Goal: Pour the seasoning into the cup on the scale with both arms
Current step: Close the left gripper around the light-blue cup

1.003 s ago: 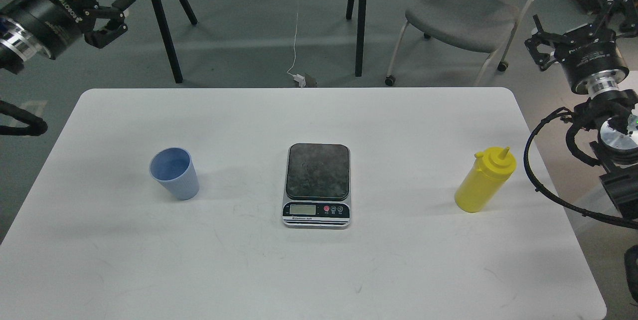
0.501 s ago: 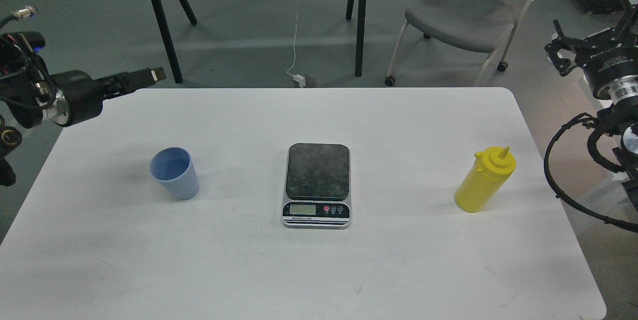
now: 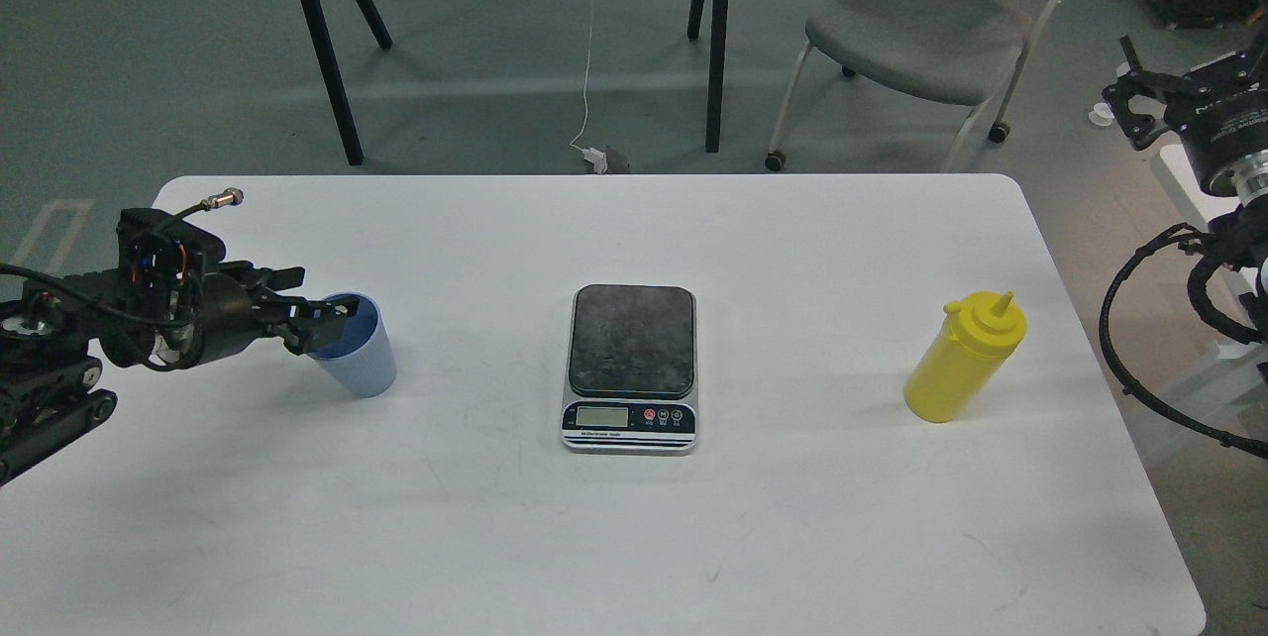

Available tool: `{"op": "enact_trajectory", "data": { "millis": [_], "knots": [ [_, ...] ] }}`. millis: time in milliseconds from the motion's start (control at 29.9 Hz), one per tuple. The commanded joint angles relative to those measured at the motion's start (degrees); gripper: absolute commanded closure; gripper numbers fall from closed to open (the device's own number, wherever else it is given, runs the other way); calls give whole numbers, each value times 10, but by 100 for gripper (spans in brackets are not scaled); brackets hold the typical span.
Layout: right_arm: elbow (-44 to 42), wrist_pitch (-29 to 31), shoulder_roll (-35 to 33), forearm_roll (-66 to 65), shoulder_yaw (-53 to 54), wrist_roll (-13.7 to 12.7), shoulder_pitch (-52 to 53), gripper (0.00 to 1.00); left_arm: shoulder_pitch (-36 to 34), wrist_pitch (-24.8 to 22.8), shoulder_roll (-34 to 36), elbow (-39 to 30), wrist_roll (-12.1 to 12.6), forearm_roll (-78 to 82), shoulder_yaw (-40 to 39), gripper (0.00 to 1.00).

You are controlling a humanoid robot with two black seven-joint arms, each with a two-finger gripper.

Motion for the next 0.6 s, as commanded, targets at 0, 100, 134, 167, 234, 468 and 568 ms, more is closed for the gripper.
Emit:
{"op": "enact_trajectory", "data": {
  "millis": [0,100,134,167,234,468,568],
  "knots": [
    [0,0,0,0,-2,-1,1,0,0,-1,-2,4,-4,-2,0,51],
    [0,0,0,0,-2,-1,1,0,0,-1,-3,12,-31,-2,1,66],
    [0,0,0,0,-2,0,1,0,0,-1,-3,16,-41,-1,1,71],
    [0,0,0,0,-2,0,1,0,1,-2,-6,21,-49,-1,3,75],
    [0,0,0,0,-3,-1,1,0,0,-2,-9,29,-55,-2,15,80],
    [-3,0,0,0,-3,0,0,0,-1,-2,-19,51,-53,-6,23,93],
    [-3,0,0,-1,-3,0,0,0,-6,-3,-19,47,-56,-10,20,95]
  ]
}}
